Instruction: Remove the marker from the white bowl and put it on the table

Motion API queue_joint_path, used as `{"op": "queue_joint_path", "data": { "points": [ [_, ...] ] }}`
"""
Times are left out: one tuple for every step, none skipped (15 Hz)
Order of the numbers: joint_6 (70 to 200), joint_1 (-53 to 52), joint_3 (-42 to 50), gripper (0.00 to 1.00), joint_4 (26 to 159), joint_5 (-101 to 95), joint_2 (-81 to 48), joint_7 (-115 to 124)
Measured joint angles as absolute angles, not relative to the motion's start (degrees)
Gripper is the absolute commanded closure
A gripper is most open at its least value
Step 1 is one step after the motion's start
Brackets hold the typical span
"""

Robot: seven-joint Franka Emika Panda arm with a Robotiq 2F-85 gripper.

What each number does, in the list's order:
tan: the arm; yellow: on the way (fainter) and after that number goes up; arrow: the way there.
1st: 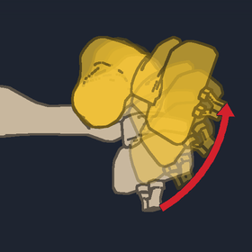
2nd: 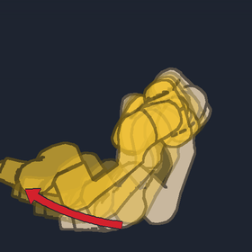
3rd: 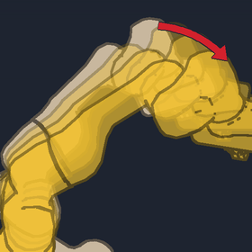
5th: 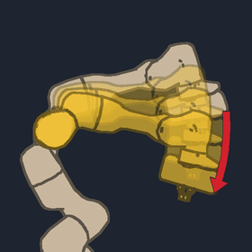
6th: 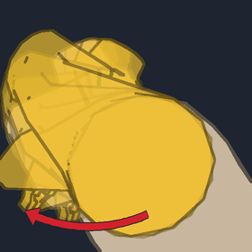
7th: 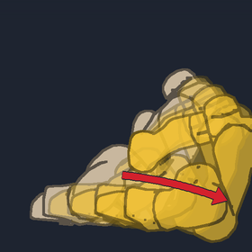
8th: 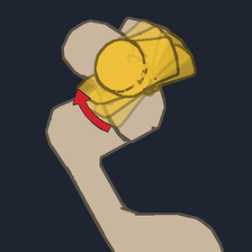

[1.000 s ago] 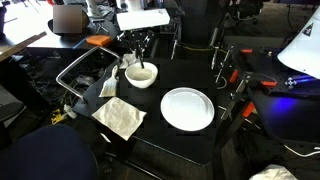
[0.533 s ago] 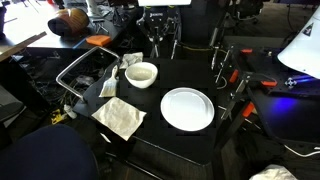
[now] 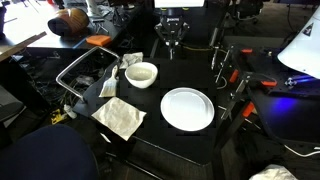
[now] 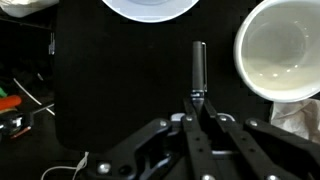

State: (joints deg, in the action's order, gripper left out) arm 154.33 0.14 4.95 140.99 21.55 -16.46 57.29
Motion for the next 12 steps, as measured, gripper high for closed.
{"op": "queue_joint_path", "data": {
  "points": [
    [154.07,0.83,4.61,0.97,140.95,23.24,-17.05,56.12],
    [153.81,1.57,4.17,0.97,140.9,24.98,-17.81,54.88],
    [153.54,2.29,3.68,0.97,140.77,26.59,-18.65,53.61],
    [153.17,2.95,3.19,0.97,140.55,28.24,-19.65,52.31],
    [152.68,3.57,2.74,0.97,140.3,29.76,-20.68,51.02],
    [152.25,4.16,2.3,0.97,139.99,31.16,-21.8,49.93],
    [151.86,4.65,1.95,0.97,139.62,32.43,-23.01,49.04],
    [151.51,4.95,1.8,0.97,139.17,33.65,-24.27,48.35],
    [151.34,5.11,1.77,0.97,138.69,34.64,-25.58,47.96],
    [151.3,5.25,1.77,0.97,138.24,35.62,-26.82,47.48],
    [151.3,5.34,1.77,0.97,137.78,36.38,-27.99,47.42],
    [151.3,5.39,1.77,0.63,137.37,37.04,-29.01,47.4]
  ]
}}
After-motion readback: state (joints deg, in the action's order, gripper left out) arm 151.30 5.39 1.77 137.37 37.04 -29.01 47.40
